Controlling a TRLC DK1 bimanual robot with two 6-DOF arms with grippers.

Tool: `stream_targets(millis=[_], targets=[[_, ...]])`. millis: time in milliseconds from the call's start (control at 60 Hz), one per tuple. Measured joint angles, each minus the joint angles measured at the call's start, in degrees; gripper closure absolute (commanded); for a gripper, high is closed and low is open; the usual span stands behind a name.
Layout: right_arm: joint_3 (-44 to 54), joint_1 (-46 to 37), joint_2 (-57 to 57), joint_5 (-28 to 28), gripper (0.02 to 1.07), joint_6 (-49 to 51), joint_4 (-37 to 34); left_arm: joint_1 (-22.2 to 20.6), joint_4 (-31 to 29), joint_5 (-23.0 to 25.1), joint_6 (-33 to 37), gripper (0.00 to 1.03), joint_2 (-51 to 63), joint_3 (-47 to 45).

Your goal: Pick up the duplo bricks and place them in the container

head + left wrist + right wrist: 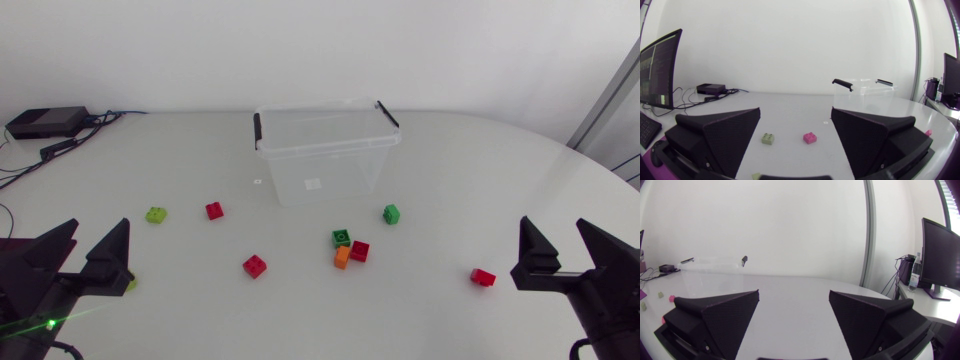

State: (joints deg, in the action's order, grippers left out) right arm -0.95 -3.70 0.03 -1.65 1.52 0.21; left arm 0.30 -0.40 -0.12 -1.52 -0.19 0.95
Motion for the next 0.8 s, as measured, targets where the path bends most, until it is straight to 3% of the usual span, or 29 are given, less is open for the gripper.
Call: stream_targets(millis=[800], targets=[[-0.07, -0.17, 0.02, -0.04, 0.07, 0.0, 0.28, -0.04, -1.57, -0.02, 0.2, 0.05, 3.5, 3.15]])
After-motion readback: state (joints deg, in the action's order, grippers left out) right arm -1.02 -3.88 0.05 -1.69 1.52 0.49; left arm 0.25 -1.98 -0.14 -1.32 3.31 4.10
